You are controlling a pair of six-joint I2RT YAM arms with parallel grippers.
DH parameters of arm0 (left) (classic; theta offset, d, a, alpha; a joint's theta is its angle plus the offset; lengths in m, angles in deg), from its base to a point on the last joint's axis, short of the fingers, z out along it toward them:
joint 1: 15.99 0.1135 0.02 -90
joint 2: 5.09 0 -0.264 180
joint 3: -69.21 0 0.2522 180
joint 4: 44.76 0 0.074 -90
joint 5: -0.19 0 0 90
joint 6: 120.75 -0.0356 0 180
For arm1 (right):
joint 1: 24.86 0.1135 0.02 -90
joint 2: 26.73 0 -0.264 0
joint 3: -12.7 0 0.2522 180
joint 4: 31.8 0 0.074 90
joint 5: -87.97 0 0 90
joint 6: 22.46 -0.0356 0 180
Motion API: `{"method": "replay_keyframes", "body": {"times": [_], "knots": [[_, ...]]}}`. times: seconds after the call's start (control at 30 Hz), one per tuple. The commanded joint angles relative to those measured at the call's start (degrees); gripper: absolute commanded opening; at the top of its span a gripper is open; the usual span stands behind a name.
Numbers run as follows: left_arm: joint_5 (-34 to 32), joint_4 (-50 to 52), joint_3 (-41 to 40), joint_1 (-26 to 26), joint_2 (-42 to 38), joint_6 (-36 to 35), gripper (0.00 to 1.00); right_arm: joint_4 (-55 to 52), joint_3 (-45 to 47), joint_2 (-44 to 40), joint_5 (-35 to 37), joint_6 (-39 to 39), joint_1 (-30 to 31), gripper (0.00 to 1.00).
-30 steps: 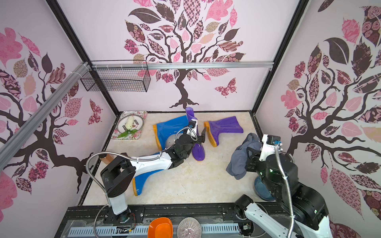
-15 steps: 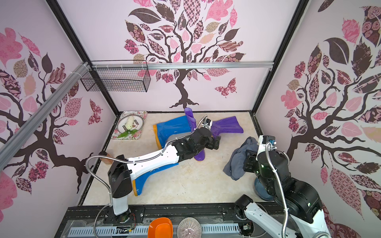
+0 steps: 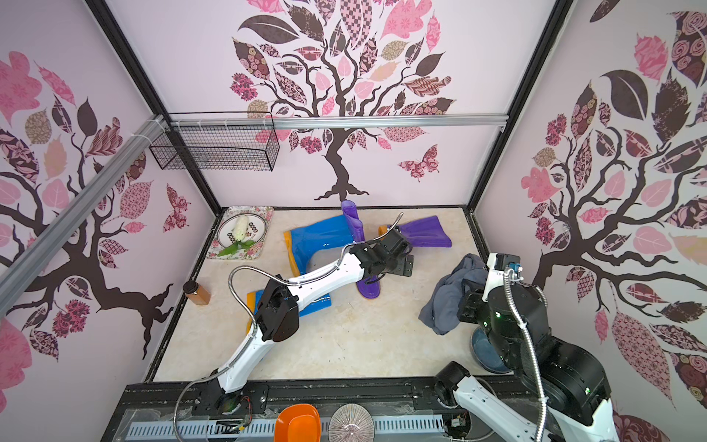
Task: Wipe the rubber boots with a cloth
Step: Pick up the rubber boot from the center of the board.
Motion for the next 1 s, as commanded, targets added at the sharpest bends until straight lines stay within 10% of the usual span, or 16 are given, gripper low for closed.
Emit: {"method": "replay_keyframes", "body": {"times": [0.0, 0.4, 0.97], "knots": [[1.3, 1.7, 4.9, 0.4, 1.9, 0.5, 0.98, 0.8, -1.4, -0.9, 1.5, 1.3, 0.1, 0.0], [-0.9, 0.9, 10.9, 1.2, 9.6, -2.0, 0.94, 2.9, 0.5, -1.9, -1.3, 2.0, 0.1, 0.0], [-3.0, -4.6, 14.4, 1.8, 14.8, -3.7, 0.63, 4.5, 3.3, -3.8, -2.2, 3.5, 0.1, 0.0]]}}
